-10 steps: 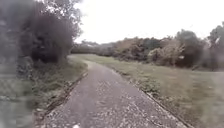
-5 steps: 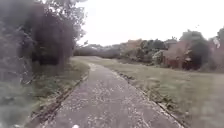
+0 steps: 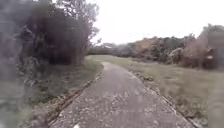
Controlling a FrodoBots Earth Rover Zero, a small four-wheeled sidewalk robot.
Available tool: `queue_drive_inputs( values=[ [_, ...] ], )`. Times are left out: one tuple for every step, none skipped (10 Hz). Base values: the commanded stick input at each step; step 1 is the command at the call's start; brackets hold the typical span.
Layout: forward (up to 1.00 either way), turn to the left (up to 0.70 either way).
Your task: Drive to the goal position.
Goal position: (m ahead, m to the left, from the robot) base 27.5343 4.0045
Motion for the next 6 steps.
queue_drive_inputs(
  values=[
    [0.85,0.00],
    [0.85,0.00],
    [0.85,0.00],
    [0.85,0.00],
    [0.85,0.00],
    [0.85,0.00]
  ],
)
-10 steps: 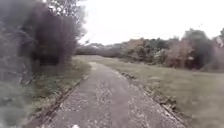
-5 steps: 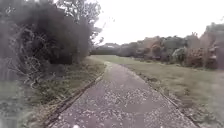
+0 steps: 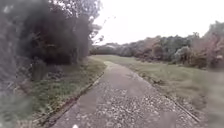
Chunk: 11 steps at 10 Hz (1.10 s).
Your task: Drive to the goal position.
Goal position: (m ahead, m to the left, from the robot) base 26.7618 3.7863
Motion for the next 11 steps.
queue_drive_inputs(
  values=[
    [0.85,0.00],
    [0.85,0.00],
    [0.85,0.00],
    [0.85,0.00],
    [0.85,0.00],
    [0.85,-0.01],
    [0.85,-0.02],
    [0.85,-0.04],
    [0.85,-0.19],
    [0.85,-0.05],
    [0.85,0.00]
  ],
)
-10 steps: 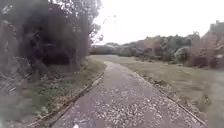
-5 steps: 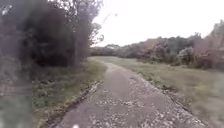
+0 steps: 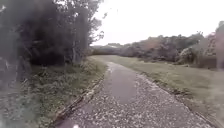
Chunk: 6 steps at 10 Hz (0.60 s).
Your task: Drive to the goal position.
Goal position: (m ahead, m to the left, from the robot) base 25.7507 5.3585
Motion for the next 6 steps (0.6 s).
queue_drive_inputs(
  values=[
    [0.85,0.00],
    [0.85,0.00],
    [0.85,0.00],
    [0.85,0.00],
    [0.85,0.00],
    [0.85,0.00]
  ],
)
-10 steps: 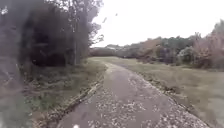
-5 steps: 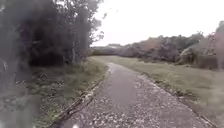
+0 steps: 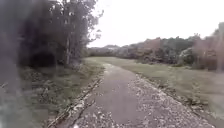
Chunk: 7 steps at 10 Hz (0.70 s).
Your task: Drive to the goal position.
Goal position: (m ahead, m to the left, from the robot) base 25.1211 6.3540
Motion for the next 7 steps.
queue_drive_inputs(
  values=[
    [0.85,0.00],
    [0.85,0.00],
    [0.85,0.00],
    [0.85,0.00],
    [0.85,0.00],
    [0.85,0.00],
    [0.85,0.00]
  ],
)
